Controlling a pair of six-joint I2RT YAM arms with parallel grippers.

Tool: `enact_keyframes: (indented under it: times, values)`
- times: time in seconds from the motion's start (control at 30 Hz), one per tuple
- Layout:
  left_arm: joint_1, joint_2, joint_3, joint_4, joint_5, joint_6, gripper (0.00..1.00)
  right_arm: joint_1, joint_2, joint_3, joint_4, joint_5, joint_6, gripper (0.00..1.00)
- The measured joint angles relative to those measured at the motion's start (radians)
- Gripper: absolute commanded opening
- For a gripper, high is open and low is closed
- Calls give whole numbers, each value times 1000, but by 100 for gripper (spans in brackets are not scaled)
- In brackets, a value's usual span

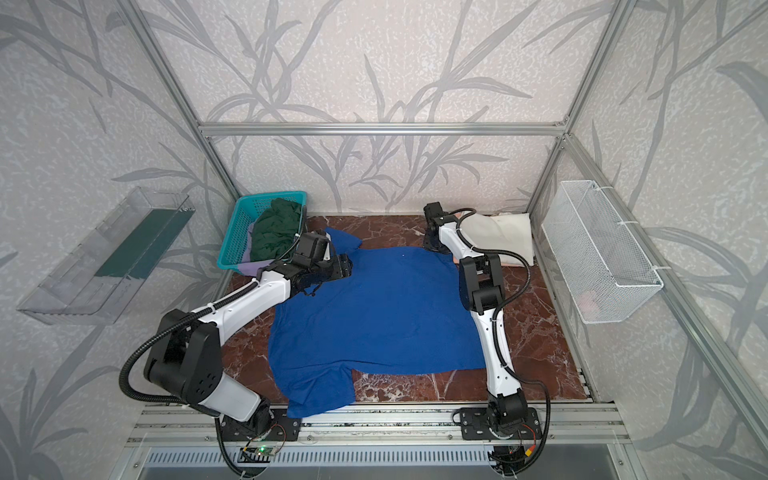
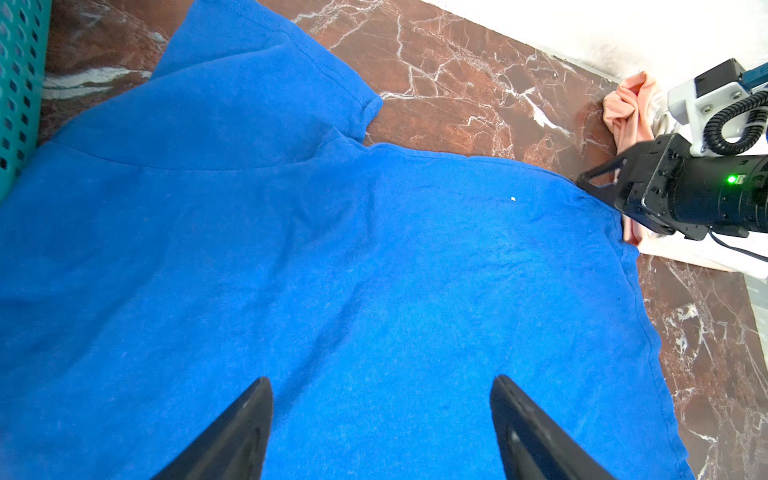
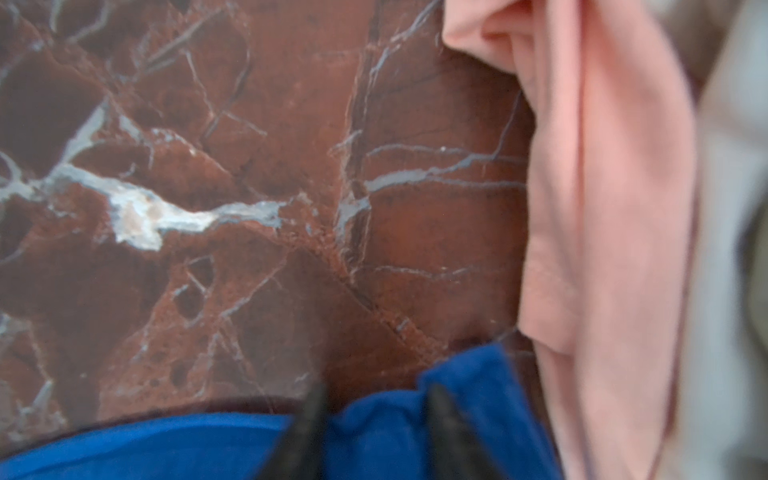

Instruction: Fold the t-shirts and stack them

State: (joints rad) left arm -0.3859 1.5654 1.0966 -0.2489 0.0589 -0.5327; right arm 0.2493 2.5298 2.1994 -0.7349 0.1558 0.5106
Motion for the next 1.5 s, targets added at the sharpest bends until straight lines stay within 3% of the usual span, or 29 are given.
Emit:
enact_keyframes:
  times: [0.13, 0.47, 0.7, 0.93, 1.5]
  values:
    - [0, 0, -2, 2, 1, 0, 83, -3, -5, -10, 11, -12, 15, 0]
    - [0, -1, -11, 5, -1, 0, 83, -3, -5, 6, -3, -26, -5, 0]
    - [2, 6, 5, 2, -18, 19, 83, -7, 30, 147, -92, -34, -47, 0]
    - [6, 84, 124, -5, -37, 47, 83, -17, 30, 173, -118, -27, -70, 0]
    - [56, 425, 549, -129, -66, 150, 83, -58, 30, 168, -179, 58, -82, 0]
